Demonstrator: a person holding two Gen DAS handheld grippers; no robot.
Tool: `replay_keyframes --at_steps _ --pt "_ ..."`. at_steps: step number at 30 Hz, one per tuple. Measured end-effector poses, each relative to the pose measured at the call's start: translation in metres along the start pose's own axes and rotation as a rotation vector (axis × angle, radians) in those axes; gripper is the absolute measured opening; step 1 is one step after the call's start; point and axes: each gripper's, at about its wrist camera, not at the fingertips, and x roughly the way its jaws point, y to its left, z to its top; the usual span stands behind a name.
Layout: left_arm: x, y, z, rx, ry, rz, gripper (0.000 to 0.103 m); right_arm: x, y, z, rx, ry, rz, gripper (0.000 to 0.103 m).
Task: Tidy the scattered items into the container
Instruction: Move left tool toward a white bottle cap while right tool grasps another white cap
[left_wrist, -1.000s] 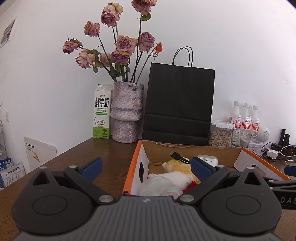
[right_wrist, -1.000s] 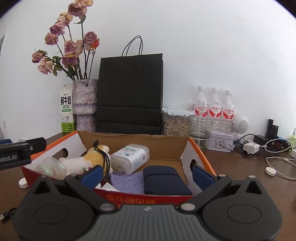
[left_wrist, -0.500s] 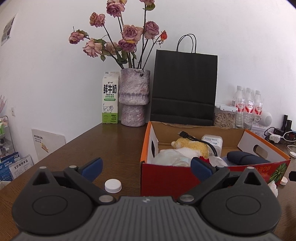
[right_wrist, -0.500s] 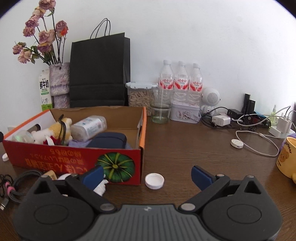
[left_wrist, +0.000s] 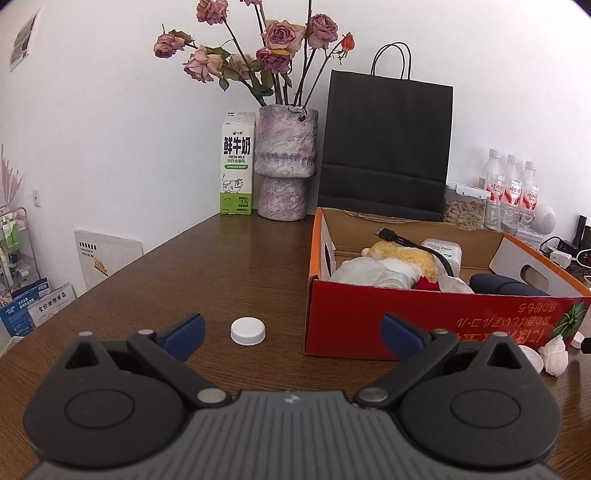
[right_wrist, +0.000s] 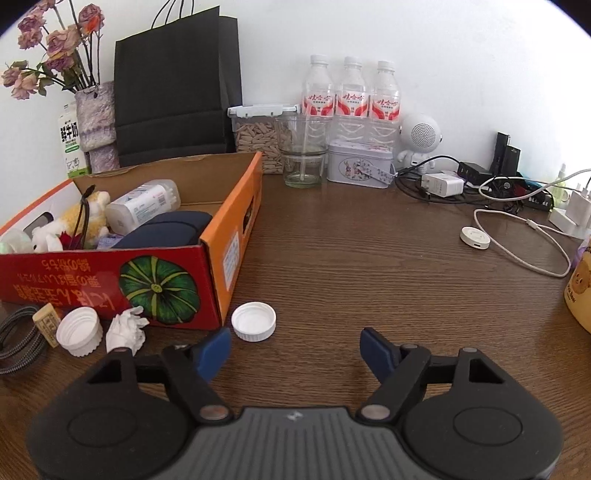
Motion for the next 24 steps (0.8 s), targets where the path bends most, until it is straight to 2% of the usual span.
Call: replay_keyframes --at_steps 3,5,7,9,12,24 --pt "0.001 0.001 0.0 -0.003 0.009 -0.004 0.103 0.005 0.004 0.003 -0.03 0.005 0.019 0.069" --pt "0.003 0.001 0.001 -0.007 0.018 -0.005 0.103 0.008 0.008 0.005 -0.047 0.004 0.022 0.057" --pt "0.004 0.002 0.0 -0.01 0.028 -0.004 0.103 0.01 0.01 0.008 -0.053 0.005 0.035 0.055" --pt "0.006 0.003 0.0 -0.014 0.037 -0.007 0.103 0.012 0.01 0.01 -0.052 0.005 0.053 0.047" --pt "0.008 0.004 0.001 -0.008 0.044 -0.002 0.103 0.012 0.009 0.011 -0.054 0.002 0.086 0.026" --pt "0.036 0.038 0.005 -0.05 0.154 0.074 0.101 0.007 0.018 0.004 -0.086 -0.029 0.05 0.026"
